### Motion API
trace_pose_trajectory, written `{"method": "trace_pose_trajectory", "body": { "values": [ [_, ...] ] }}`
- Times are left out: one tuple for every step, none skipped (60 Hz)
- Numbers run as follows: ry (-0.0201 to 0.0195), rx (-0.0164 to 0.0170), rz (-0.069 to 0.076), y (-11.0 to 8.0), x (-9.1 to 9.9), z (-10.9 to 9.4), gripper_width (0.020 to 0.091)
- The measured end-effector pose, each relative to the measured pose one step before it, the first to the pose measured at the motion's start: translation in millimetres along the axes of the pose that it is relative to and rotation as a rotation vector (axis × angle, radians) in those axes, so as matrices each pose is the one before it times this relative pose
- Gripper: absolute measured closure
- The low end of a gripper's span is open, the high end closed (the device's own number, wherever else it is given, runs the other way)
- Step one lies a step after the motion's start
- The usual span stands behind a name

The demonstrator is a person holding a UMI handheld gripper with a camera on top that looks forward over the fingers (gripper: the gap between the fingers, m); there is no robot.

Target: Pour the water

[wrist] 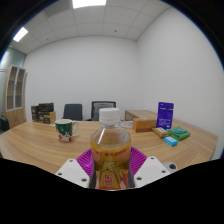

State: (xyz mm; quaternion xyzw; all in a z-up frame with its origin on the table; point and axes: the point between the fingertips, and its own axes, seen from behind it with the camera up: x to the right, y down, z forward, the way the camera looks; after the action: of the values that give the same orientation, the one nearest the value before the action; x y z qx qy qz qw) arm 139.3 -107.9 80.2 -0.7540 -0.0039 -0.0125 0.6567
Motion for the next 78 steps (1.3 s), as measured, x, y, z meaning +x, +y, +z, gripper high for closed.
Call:
{"method": "trace_pose_trajectory", "body": {
  "values": [
    [0.00602,0.00068,-0.0089,-0.52,0.99,1.03,0.0662],
    [0.00578,-0.00168,-0.0144,-0.27,1.38,1.48,0.0662],
    [0.00348,-0.00277,-0.0182,-0.49,0.71,1.44,0.0662],
    [0.00182,-0.00264,-0.0190,-1.22,0.60,1.94,0.0663],
    [0.00354,0.00115,-0.0146,-2.46,1.07,2.36,0.0663],
    [0.00570,0.00303,-0.0111,-4.06,1.55,2.45,0.0661],
    [0.00575,0.00312,-0.0125,-4.51,1.69,3.11,0.0662],
    [0.00535,0.00159,-0.0185,-5.20,1.07,1.67,0.0662],
    [0.00399,0.00093,-0.0234,-5.12,1.20,4.14,0.0662],
    [0.00410,0.00097,-0.0267,-6.36,1.19,4.72,0.0663],
    [0.00509,0.00245,-0.0297,-7.26,1.33,5.01,0.0662],
    [0.00638,0.00347,-0.0325,-7.98,1.13,5.09,0.0661],
    [0.00621,0.00393,-0.0369,-8.50,1.16,5.37,0.0660],
    [0.00472,0.00579,-0.0384,-8.22,1.44,7.54,0.0661],
    [0.00814,0.00900,-0.0427,-8.97,2.26,4.50,0.0662],
    [0.00925,0.00981,-0.0471,-10.55,1.18,6.28,0.0661],
    [0.00999,0.00911,-0.0488,-10.13,1.26,6.49,0.0662],
    [0.01125,0.00868,-0.0502,-10.16,1.01,7.02,0.0661],
    [0.01181,0.00887,-0.0512,-9.55,1.25,6.76,0.0661],
    [0.01066,0.00887,-0.0539,-9.84,0.19,7.20,0.0661],
    [0.00956,0.00915,-0.0545,-9.54,-0.20,7.31,0.0661],
    [0.00150,0.00980,-0.0539,-9.64,2.28,10.41,0.0662],
    [0.00919,0.00934,-0.0538,-8.05,1.05,6.53,0.0661],
    [0.01100,0.00820,-0.0562,-8.89,-1.52,7.01,0.0663],
    [0.00977,0.00799,-0.0587,-7.79,-1.17,6.78,0.0662],
    [0.00936,0.00788,-0.0614,-8.00,-1.37,6.66,0.0661],
    [0.00879,0.00801,-0.0631,-7.65,-1.57,6.67,0.0660],
    [0.00759,0.00713,-0.0627,-7.15,-2.13,6.17,0.0663],
    [0.00560,0.00710,-0.0640,-6.90,-2.72,5.80,0.0661],
    [-0.00387,0.01147,-0.0675,-3.18,0.40,5.61,0.0661],
    [0.00106,0.00912,-0.0656,-7.88,-4.43,5.70,0.0663],
    [0.00388,0.01143,-0.0712,-6.87,-2.60,4.55,0.0662],
    [0.00655,0.01125,-0.0730,-6.68,-2.39,4.38,0.0663],
    [0.00835,0.01093,-0.0743,-6.09,-1.47,4.25,0.0662],
    [0.00844,0.00886,-0.0750,-5.32,-1.40,3.76,0.0663],
    [0.00801,0.00706,-0.0736,-4.99,-1.48,3.48,0.0664],
    [0.00599,0.00892,-0.0713,-5.30,-1.77,3.08,0.0665],
    [-0.00277,0.01370,-0.0677,-4.40,-1.91,1.08,0.0665],
    [0.01266,0.00856,-0.0535,-7.98,-5.64,4.80,0.0666],
    [-0.01715,0.01401,-0.0655,-5.59,3.39,4.99,0.0663],
    [-0.00055,0.00883,-0.0533,-4.70,-2.95,2.66,0.0664],
    [-0.00271,0.00652,-0.0503,-3.36,-2.72,2.14,0.0664],
    [-0.00208,0.00616,-0.0444,-3.37,-2.24,1.56,0.0663],
    [-0.00149,0.00599,-0.0376,-2.90,-1.78,1.06,0.0664],
    [-0.00111,0.00358,-0.0316,-2.57,-1.59,0.90,0.0663],
    [-0.00551,0.00544,-0.0278,3.66,-0.47,-2.73,0.0664],
    [-0.00096,0.00000,-0.0188,-4.51,-1.96,1.51,0.0665],
    [-0.00625,0.00244,-0.0189,-4.09,-0.72,3.69,0.0664],
    [-0.00192,0.00054,-0.0153,-2.17,-1.62,0.74,0.0665],
    [-0.00119,0.00109,-0.0129,-1.43,-1.18,0.25,0.0662],
    [-0.00074,0.00079,-0.0105,-0.98,-0.95,0.04,0.0664],
    [-0.00071,0.00129,-0.0079,-0.69,-0.92,-0.28,0.0662],
    [-0.00008,0.00250,-0.0058,-0.88,-0.58,-0.18,0.0662],
    [0.00075,0.00215,-0.0044,-0.40,0.00,-0.14,0.0662],
    [0.00048,0.00028,-0.0031,0.31,-0.01,0.02,0.0661],
    [-0.00139,0.00106,-0.0013,0.12,-0.48,-0.06,0.0660],
    [-0.00564,0.00115,-0.0017,1.33,0.25,-0.67,0.0662],
    [-0.00094,-0.00246,0.0052,0.83,-0.59,0.39,0.0662],
    [-0.00012,-0.00321,0.0079,1.21,-0.17,0.39,0.0662],
    [0.00222,-0.00275,0.0091,1.21,0.71,0.43,0.0663],
    [0.00410,-0.00201,0.0111,1.44,1.43,0.22,0.0663],
    [0.00456,-0.00175,0.0140,1.60,1.86,0.44,0.0662],
    [0.00394,-0.00200,0.0192,2.01,1.98,0.51,0.0662],
    [0.00491,-0.00371,0.0263,2.48,2.36,0.79,0.0660],
    [0.00281,-0.00364,0.0291,4.20,4.37,-0.59,0.0659],
    [0.00538,-0.00740,0.0400,3.86,3.14,0.92,0.0662],
    [0.00421,-0.00927,0.0469,4.60,3.61,0.77,0.0661],
    [0.00468,-0.01047,0.0557,4.84,4.24,1.00,0.0663],
    [0.00511,-0.01108,0.0657,5.15,4.46,0.99,0.0662],
    [0.01124,-0.01008,0.0781,5.18,3.32,0.46,0.0665],
    [-0.00304,-0.00514,0.0667,3.40,7.76,0.95,0.0663],
    [-0.00156,-0.01167,0.0877,3.61,2.22,1.66,0.0662],
    [-0.00006,-0.00963,0.0897,3.96,3.12,0.81,0.0662],
    [-0.00309,-0.01149,0.0948,4.42,2.71,0.73,0.0660],
    [-0.00148,-0.01088,0.0983,3.86,2.19,0.36,0.0660],
    [-0.00256,-0.01071,0.1000,4.09,1.20,-0.06,0.0661],
    [-0.00633,-0.01030,0.1009,4.12,-0.82,-0.18,0.0659],
    [0.01307,0.00938,0.1177,13.90,0.25,-6.88,0.0661]
  ]
}}
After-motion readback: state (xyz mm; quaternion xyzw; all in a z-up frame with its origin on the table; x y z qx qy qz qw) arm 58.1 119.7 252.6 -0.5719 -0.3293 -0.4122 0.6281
